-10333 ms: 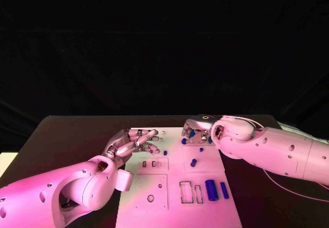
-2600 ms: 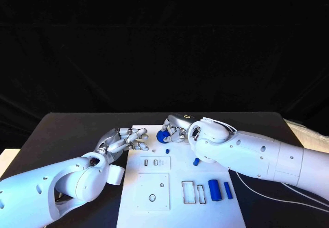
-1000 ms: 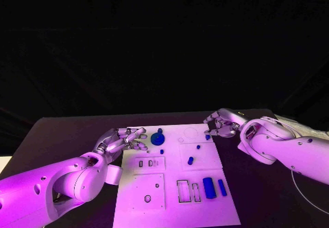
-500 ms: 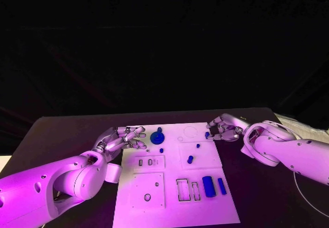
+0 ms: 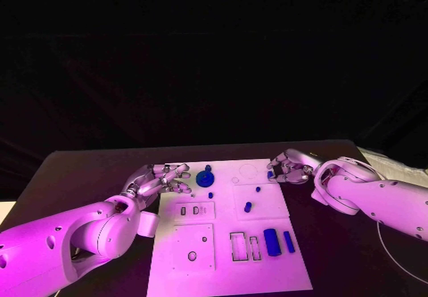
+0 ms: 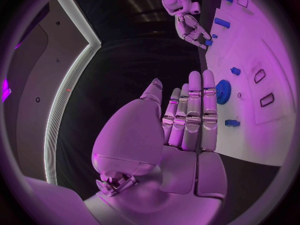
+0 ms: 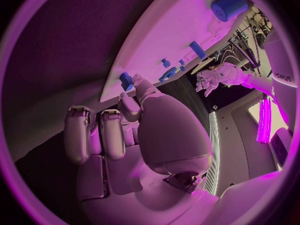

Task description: Assemble the parts on the task board

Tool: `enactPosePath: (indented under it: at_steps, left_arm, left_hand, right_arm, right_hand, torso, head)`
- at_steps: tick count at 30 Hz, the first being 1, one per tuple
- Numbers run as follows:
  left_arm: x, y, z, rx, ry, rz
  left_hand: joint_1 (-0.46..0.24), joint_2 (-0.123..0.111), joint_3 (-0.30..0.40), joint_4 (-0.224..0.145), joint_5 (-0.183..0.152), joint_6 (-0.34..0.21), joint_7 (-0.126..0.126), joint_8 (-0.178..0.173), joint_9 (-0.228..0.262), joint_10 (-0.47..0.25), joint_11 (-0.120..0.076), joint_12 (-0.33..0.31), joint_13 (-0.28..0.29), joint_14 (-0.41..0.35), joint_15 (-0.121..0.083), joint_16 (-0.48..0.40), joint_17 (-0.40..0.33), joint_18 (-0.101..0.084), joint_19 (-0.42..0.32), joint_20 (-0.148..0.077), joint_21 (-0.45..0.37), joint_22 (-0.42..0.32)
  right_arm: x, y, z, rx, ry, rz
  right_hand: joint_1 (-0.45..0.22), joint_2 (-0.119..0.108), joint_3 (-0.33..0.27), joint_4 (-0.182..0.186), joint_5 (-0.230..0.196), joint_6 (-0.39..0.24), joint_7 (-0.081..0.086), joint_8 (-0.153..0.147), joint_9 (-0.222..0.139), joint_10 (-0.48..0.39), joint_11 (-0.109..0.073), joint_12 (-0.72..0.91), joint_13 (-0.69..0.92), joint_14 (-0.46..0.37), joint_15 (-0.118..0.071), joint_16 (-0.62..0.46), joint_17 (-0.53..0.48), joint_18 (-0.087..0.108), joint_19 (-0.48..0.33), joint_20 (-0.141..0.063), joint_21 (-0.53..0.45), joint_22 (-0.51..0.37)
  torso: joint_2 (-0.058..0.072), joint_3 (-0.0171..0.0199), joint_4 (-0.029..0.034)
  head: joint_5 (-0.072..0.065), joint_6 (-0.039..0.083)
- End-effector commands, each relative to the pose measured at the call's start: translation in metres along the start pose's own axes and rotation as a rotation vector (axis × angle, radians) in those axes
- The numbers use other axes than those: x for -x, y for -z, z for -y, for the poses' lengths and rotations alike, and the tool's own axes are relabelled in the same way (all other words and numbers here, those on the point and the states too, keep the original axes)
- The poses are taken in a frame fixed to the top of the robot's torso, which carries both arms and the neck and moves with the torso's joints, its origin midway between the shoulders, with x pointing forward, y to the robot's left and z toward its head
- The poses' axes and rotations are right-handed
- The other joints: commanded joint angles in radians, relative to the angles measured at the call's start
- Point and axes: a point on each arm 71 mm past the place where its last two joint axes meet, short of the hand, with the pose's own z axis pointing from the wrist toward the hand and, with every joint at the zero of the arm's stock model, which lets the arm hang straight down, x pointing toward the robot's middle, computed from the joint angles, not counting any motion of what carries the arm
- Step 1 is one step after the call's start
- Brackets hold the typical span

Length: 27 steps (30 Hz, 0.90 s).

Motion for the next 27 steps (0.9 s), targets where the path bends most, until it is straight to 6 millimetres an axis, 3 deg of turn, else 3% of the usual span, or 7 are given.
enactPosePath:
  at_steps: [1, 16, 27]
  left_arm:
    - [-0.0024, -0.0006, 0.0010, -0.008, 0.011, -0.020]
    - [-0.0029, -0.0010, 0.0007, -0.006, 0.012, -0.022]
    - [-0.0030, -0.0012, 0.0005, -0.005, 0.012, -0.022]
  left_hand:
    - [0.006, 0.005, 0.001, -0.007, -0.003, 0.001, 0.003, -0.003, 0.000, 0.000, 0.003, -0.007, 0.001, -0.004, 0.005, 0.000, 0.001, 0.007, -0.001, -0.001, 0.006, 0.001]
    - [0.006, 0.005, 0.001, -0.007, -0.003, 0.001, 0.003, -0.003, 0.000, 0.000, 0.003, -0.007, 0.001, -0.004, 0.005, 0.000, 0.001, 0.007, -0.001, -0.001, 0.006, 0.001]
    - [0.006, 0.005, 0.001, -0.007, -0.003, 0.001, 0.003, -0.003, 0.000, 0.000, 0.003, -0.007, 0.001, -0.004, 0.005, 0.000, 0.001, 0.007, -0.001, -0.001, 0.006, 0.001]
  right_arm:
    - [-0.0048, -0.0013, -0.0003, 0.016, -0.004, -0.032]
    - [-0.0076, -0.0031, 0.0030, 0.006, -0.003, -0.044]
    - [-0.0071, -0.0047, 0.0017, 0.009, -0.009, -0.026]
  right_hand:
    - [0.015, 0.008, 0.009, -0.009, -0.013, 0.018, 0.000, 0.004, 0.001, 0.007, -0.002, 0.006, 0.003, 0.062, -0.006, 0.007, 0.049, -0.006, 0.005, -0.002, 0.003, 0.019]
    - [0.020, 0.017, 0.029, -0.019, -0.029, 0.053, -0.008, 0.010, 0.002, 0.011, -0.008, 0.013, 0.011, 0.063, -0.011, 0.008, 0.052, -0.007, 0.007, -0.006, 0.004, 0.021]
    - [0.008, 0.043, 0.056, -0.019, -0.051, 0.143, -0.039, 0.046, 0.012, 0.022, -0.032, 0.026, 0.025, 0.064, -0.029, 0.008, 0.055, -0.007, 0.009, -0.020, 0.006, 0.025]
  torso:
    - [0.000, 0.0003, -0.0010]
    - [0.000, 0.0011, -0.0005]
    - [-0.001, 0.0013, -0.0003]
  head:
    - [0.002, -0.001]
    - [0.000, -0.003]
    - [-0.003, -0.005]
